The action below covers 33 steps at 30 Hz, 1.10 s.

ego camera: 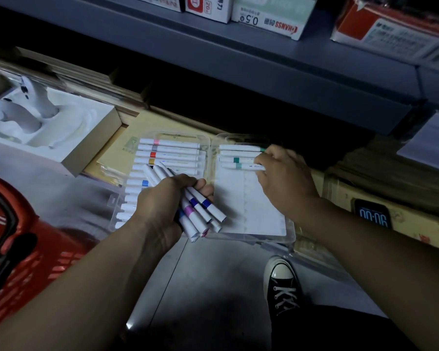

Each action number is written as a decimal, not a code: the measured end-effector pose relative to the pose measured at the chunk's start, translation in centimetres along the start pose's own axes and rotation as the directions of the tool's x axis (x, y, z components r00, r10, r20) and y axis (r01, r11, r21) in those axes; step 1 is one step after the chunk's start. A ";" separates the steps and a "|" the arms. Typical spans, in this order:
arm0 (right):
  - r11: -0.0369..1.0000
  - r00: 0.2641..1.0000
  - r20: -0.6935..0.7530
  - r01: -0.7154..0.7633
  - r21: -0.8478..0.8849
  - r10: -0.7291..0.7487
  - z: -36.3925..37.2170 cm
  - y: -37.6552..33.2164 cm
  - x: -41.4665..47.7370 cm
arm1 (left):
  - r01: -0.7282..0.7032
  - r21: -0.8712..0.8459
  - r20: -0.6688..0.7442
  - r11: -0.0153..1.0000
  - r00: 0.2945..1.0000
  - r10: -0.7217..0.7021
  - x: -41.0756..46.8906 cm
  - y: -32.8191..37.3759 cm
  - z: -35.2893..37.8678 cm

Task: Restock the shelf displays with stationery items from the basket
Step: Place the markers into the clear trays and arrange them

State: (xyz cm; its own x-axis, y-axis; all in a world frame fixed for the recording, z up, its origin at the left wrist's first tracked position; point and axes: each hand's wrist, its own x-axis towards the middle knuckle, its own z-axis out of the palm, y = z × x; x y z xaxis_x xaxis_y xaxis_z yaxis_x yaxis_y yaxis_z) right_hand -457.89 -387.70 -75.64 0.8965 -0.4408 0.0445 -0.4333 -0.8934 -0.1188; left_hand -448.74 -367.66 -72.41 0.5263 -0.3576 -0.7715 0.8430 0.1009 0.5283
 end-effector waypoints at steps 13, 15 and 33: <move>0.986 0.986 0.146 0.103 -0.133 -0.083 3.0 -1.7 -3.1 | -0.011 0.009 0.011 1.000 1.000 0.011 -0.1 0.1 0.2; 0.986 0.980 0.161 0.135 -0.100 -0.118 3.5 -1.4 -3.1 | -0.017 0.015 0.022 1.000 1.000 0.017 -0.1 0.1 0.3; 0.775 0.997 0.067 -0.015 0.631 -0.035 -2.3 -4.1 -2.8 | -0.080 0.094 0.035 0.992 0.996 0.077 -1.0 -0.6 0.6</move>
State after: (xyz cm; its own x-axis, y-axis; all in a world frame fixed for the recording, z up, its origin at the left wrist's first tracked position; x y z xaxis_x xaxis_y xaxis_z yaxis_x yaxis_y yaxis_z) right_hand -458.83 -383.01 -73.01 0.9153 -0.4023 -0.0174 -0.2910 -0.6311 -0.7191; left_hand -449.85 -367.94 -71.77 0.5853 -0.3806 -0.7159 0.7843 0.0417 0.6190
